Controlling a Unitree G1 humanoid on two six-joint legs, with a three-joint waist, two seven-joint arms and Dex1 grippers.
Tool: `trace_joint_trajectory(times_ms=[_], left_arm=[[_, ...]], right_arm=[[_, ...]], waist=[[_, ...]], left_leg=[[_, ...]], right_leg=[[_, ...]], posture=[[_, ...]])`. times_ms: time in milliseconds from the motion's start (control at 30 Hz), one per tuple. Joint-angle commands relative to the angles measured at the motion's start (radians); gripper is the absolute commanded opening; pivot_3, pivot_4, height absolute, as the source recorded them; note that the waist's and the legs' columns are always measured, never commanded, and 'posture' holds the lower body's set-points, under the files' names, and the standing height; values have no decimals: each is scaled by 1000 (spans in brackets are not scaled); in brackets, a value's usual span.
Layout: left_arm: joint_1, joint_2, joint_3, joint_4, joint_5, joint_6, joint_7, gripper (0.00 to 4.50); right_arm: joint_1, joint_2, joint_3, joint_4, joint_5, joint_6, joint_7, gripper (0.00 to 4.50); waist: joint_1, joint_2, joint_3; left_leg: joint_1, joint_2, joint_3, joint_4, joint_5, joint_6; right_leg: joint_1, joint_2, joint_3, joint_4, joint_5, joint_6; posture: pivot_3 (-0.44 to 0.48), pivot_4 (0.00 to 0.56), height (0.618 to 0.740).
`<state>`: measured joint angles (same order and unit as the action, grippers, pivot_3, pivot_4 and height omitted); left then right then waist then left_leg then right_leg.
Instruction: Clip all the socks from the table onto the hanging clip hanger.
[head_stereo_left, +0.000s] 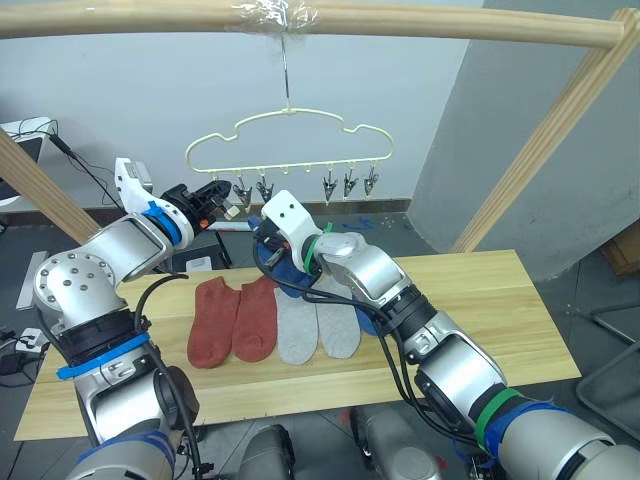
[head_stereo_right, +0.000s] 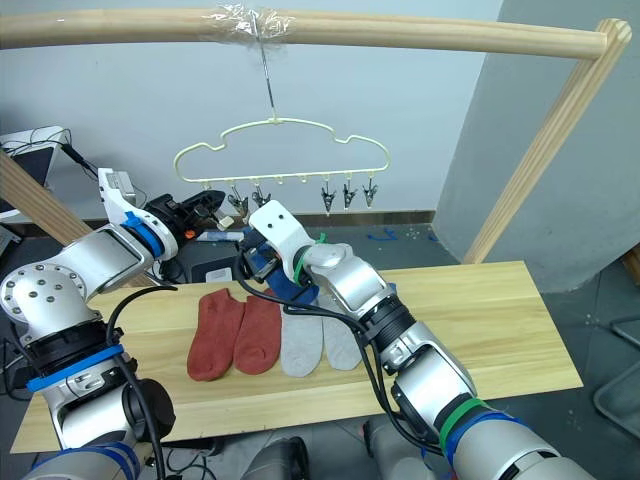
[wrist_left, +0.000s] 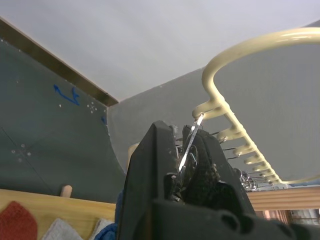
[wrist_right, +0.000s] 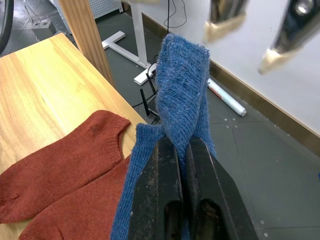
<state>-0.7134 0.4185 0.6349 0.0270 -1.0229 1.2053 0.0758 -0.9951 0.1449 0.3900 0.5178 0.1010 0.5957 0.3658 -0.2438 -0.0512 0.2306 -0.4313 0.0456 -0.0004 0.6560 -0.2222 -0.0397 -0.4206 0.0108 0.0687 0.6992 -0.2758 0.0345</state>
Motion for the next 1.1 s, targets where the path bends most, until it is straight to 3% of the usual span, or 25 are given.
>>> trace_joint_trajectory(times_ms=[33, 1100], left_arm=[[-2, -5, -8, -18, 1, -33, 3, 236], [-30, -18, -40, 32, 6, -129, 3, 236]], right_arm=[[-70, 146, -14, -16, 11, -11, -6, 39], [-87, 185, 33, -54, 47, 29, -9, 39]], waist=[[0, 0, 0], [-4, 0, 0]], left_leg=[[0, 0, 0, 0, 0, 0], [-1, 0, -1, 3, 0, 0]], right_leg=[[0, 0, 0, 0, 0, 0], [0, 0, 0, 0, 0, 0]], posture=[[-240, 195, 740], [-247, 185, 740]])
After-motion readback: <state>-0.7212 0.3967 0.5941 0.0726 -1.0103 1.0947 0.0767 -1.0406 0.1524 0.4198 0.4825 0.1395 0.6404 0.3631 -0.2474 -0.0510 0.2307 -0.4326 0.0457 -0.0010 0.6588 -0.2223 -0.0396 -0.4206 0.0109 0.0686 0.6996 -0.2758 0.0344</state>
